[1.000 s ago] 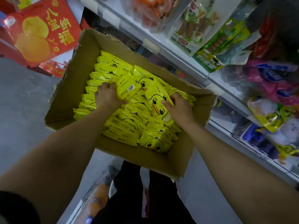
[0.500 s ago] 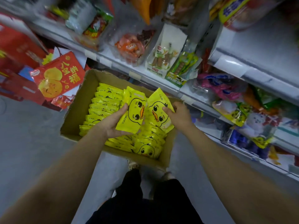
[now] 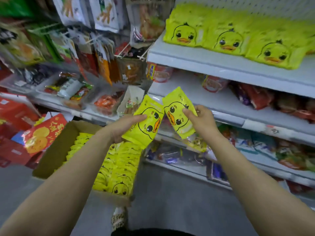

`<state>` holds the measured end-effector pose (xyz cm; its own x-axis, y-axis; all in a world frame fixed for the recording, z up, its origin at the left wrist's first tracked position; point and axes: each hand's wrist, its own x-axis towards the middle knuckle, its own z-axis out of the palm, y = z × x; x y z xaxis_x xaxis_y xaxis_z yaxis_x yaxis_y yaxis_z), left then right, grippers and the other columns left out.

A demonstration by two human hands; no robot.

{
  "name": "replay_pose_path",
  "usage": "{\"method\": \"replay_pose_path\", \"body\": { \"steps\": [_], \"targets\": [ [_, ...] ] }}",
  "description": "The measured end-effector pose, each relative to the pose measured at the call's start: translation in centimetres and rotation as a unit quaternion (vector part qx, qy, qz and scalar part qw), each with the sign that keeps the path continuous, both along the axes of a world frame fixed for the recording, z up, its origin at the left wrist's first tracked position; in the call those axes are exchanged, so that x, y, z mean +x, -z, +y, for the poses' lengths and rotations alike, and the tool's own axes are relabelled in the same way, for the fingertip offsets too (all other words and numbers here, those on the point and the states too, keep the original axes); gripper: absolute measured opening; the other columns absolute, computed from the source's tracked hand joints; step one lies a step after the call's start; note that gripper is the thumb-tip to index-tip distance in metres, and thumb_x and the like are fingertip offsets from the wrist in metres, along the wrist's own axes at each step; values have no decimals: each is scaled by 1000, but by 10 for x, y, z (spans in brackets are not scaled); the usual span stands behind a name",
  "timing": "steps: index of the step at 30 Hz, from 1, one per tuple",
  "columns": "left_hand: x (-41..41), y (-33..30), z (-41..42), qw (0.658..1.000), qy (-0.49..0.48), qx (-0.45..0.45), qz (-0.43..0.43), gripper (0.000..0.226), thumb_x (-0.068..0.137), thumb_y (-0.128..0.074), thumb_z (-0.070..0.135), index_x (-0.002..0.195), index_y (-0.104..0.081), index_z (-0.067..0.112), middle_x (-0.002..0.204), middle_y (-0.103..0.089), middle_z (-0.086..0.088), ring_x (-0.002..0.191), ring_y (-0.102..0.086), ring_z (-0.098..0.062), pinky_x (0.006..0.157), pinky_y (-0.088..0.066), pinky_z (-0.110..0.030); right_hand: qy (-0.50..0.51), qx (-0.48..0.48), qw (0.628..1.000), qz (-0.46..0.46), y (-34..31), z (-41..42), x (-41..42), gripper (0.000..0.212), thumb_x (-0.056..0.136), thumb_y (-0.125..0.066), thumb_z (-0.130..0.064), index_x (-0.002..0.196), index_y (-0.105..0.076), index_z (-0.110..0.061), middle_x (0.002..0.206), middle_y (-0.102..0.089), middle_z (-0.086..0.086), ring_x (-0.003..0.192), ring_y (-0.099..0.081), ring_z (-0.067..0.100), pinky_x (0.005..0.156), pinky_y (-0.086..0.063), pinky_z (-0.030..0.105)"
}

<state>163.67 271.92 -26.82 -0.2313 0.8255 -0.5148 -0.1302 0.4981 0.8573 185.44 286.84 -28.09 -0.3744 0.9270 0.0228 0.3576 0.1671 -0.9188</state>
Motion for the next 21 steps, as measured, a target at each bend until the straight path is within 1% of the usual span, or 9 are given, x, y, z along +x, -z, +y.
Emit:
{"method": "replay_pose_path", "body": {
  "steps": [2, 5, 8, 12, 14, 16, 18, 19, 21],
  "targets": [
    [34, -25, 16, 998, 35, 55, 25, 22, 92, -62, 30, 108, -67, 16, 87, -76, -4, 71, -72, -21, 61, -60, -34, 14, 23, 999, 30, -23, 11, 39, 18, 88, -73, -32, 80, -62, -21, 78, -70, -1, 66, -63, 8, 60, -48, 24],
    [79, -50, 40, 986, 94, 120, 67, 19, 90, -60, 23, 106, -68, 15, 90, -75, -7, 73, -71, -20, 63, -59, -29, 31, 53, 996, 64, -54, 26, 94, 13, 89, -72, -27, 88, -65, -17, 80, -70, -5, 63, -62, -4, 60, -47, 16],
    [125, -76, 62, 969, 153, 161, 110, 16, 92, -60, 21, 104, -69, 15, 89, -75, -8, 70, -70, -18, 62, -58, -28, 52, 84, 993, 69, -80, 43, 141, 16, 88, -73, -29, 80, -65, -18, 78, -70, 0, 66, -62, 7, 62, -47, 26],
    [163, -102, 100, 941, 200, 189, 198, 16, 91, -63, 30, 101, -69, 19, 90, -76, -2, 75, -70, -13, 66, -54, -28, 83, 100, 988, 82, -108, 76, 190, 18, 87, -73, -31, 83, -67, -15, 79, -71, 0, 67, -64, 10, 58, -47, 21],
    [176, -116, 121, 934, 231, 198, 189, 15, 88, -68, 22, 103, -67, 19, 90, -75, 2, 76, -70, -11, 65, -53, -25, 97, 106, 985, 97, -120, 96, 207, 15, 86, -74, -31, 83, -68, -18, 79, -72, -1, 68, -66, 10, 61, -48, 24],
    [184, -127, 144, 931, 275, 185, 153, 29, 82, -75, 12, 110, -65, 14, 99, -75, -2, 85, -72, -17, 68, -56, -28, 106, 116, 982, 108, -130, 117, 221, 13, 86, -75, -30, 84, -69, -18, 80, -73, -1, 70, -68, 13, 65, -52, 28],
    [189, -135, 169, 924, 315, 166, 139, 46, 73, -79, 12, 115, -63, 7, 107, -73, -10, 92, -71, -25, 72, -58, -31, 115, 128, 980, 100, -139, 140, 234, 14, 84, -76, -31, 86, -72, -18, 82, -75, -1, 76, -71, 17, 71, -57, 33],
    [191, -138, 184, 919, 328, 166, 142, 47, 71, -79, 11, 116, -63, 6, 108, -73, -11, 92, -71, -26, 72, -57, -31, 116, 134, 980, 93, -144, 152, 240, 14, 84, -77, -32, 88, -73, -19, 83, -76, -1, 79, -73, 18, 75, -58, 35],
    [196, -143, 214, 911, 337, 179, 155, 40, 75, -79, 4, 112, -65, 4, 106, -73, -11, 91, -71, -24, 72, -57, -29, 118, 140, 980, 78, -152, 178, 253, 15, 82, -78, -33, 88, -74, -19, 85, -77, -1, 84, -73, 21, 80, -58, 39]
  ]
}}
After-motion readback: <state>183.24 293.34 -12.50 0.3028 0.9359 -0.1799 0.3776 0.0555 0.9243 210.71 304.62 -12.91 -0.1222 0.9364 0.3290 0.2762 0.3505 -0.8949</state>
